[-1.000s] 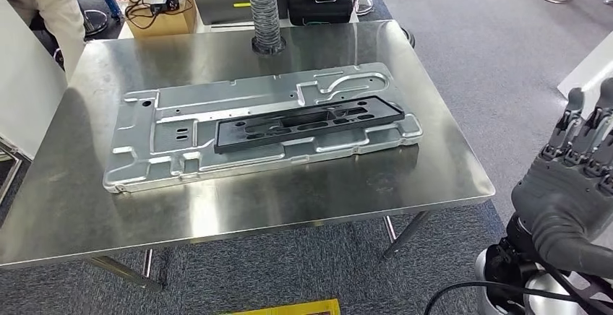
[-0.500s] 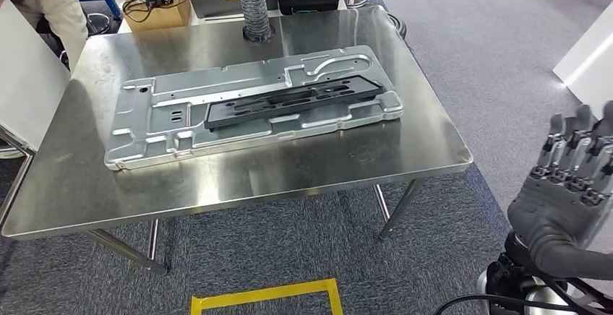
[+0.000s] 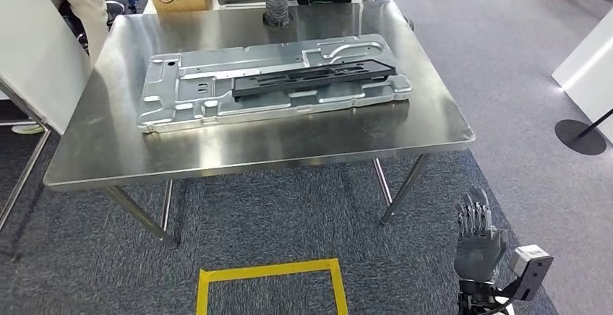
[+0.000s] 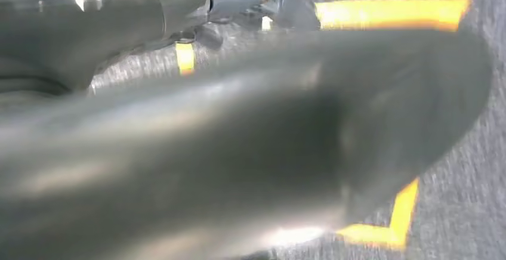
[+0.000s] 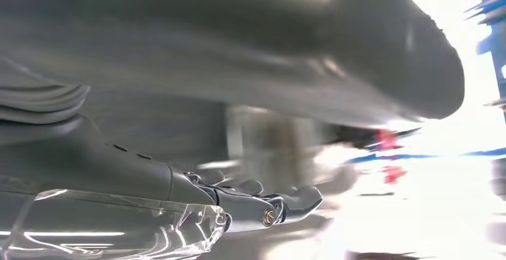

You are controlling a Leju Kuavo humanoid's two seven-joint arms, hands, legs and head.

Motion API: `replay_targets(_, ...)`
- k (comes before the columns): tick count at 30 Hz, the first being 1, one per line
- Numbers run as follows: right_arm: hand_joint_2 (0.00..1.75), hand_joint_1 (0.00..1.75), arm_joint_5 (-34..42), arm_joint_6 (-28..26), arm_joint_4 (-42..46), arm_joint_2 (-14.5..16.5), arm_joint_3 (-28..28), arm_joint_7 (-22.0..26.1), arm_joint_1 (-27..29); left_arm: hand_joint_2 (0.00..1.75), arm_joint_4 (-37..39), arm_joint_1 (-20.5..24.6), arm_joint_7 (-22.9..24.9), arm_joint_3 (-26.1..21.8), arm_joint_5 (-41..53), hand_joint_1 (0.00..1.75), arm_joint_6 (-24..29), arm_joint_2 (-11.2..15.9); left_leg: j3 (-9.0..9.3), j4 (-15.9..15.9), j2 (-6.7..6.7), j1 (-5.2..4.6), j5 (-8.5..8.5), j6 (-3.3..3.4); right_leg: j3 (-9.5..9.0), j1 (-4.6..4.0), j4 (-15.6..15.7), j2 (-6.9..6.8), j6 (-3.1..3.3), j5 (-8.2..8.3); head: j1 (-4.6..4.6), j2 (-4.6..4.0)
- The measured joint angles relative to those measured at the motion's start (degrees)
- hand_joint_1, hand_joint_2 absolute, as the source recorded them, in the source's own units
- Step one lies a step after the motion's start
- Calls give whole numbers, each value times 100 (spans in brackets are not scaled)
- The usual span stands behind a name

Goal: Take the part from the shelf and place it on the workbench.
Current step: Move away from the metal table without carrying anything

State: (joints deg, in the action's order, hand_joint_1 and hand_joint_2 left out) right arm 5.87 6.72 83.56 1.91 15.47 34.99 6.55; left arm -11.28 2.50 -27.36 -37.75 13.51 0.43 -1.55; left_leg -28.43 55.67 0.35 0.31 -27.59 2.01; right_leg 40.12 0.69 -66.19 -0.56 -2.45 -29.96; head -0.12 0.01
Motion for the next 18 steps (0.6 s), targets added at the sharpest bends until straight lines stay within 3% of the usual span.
replay_targets(1, 0, 0, -111, -35, -382, 1, 92, 29, -59, 0, 0, -3, 1, -13, 25, 0, 0, -1, -105, 7, 1, -8, 83, 6, 75, 7, -390, 2, -20, -209, 5, 0)
replay_targets(2, 0, 0, -232, -93, -790, 1, 189, 62, -130, 0, 0, -6, 4, -29, 51, 0, 0, -2, -216, 16, 2, -15, 165, 3, 94, 12, -691, 4, -32, -266, 4, -1)
replay_targets(3, 0, 0, -360, -165, -1201, 2, 289, 103, -206, 0, 0, -7, 11, -47, 70, 0, 0, -3, -327, 29, 3, -20, 244, -4, 33, 15, -827, 4, -34, -182, 5, -1)
replay_targets(4, 0, 0, -486, -246, -1615, 2, 391, 154, -291, 0, 0, -7, 22, -65, 86, 0, 1, -4, -437, 45, 4, -23, 319, -15, -130, 17, -755, 5, -24, -15, 6, -1)
replay_targets(5, 0, 0, -603, -339, -2014, -1, 492, 204, -389, 0, 0, -4, 34, -84, 100, 0, 4, -4, -541, 65, 4, -25, 388, -31, -402, 16, -475, 7, -4, 125, 5, 0)
replay_targets(6, 0, 0, -714, -434, -2410, -6, 593, 255, -501, 0, -1, -1, 48, -100, 114, 0, 8, -5, -625, 92, 3, -33, 449, -52, -770, 7, -38, 11, 26, 162, 5, 0)
replay_targets(8, 0, 0, -903, -630, -3179, -33, 784, 341, -734, 0, -2, 8, 62, -136, 142, 0, 14, -6, -725, 130, 12, -47, 560, -108, -1398, -24, 835, 21, 104, -1, -3, 1)
replay_targets(9, 0, 0, -987, -726, -3548, -54, 869, 361, -828, 0, -2, 9, 65, -157, 158, 0, 16, -7, -746, 134, 17, -46, 614, -140, -1547, -46, 1075, 23, 142, -80, -4, 1)
replay_targets(11, 0, 0, -1130, -884, -4254, -97, 1014, 345, -944, 0, -2, -5, 57, -204, 189, 0, 17, -7, -780, 132, 20, -25, 696, -207, -1517, -61, 1166, 7, 222, -36, -1, 0)
replay_targets(12, 0, 0, -1203, -965, -4573, -114, 1068, 303, -972, 0, -2, -19, 46, -222, 207, 0, 18, -7, -825, 192, 14, -15, 613, -233, -1459, -59, 1170, -9, 270, 27, 2, 0)
replay_targets(13, 0, 0, -1281, -1059, -4870, -133, 1105, 236, -985, 0, -2, -40, 32, -238, 226, 0, 18, -8, -893, 350, 8, -7, 410, -254, -1384, -54, 1177, -23, 313, 104, -9, 0)
replay_targets(16, 0, 0, -1513, -1303, -5613, -181, 1147, -130, -994, 0, 0, -90, -21, -258, 281, 0, 10, -17, -1128, 1347, 3, 8, -472, -296, -1100, -76, 1165, -34, 379, 327, -46, 0)
replay_targets(17, 0, 0, -1575, -1334, -5830, -192, 1155, -284, -989, 0, 0, -95, -37, -262, 301, 0, 7, -19, -1140, 1649, 3, 8, -573, -304, -994, -89, 1144, -36, 382, 395, -45, 0)
replay_targets(18, 0, 0, -1640, -1353, -6024, -202, 1162, -448, -979, 0, 0, -95, -47, -266, 317, 0, 3, -20, -1077, 1809, 3, 6, -528, -302, -880, -100, 1110, -39, 380, 457, -45, 0)
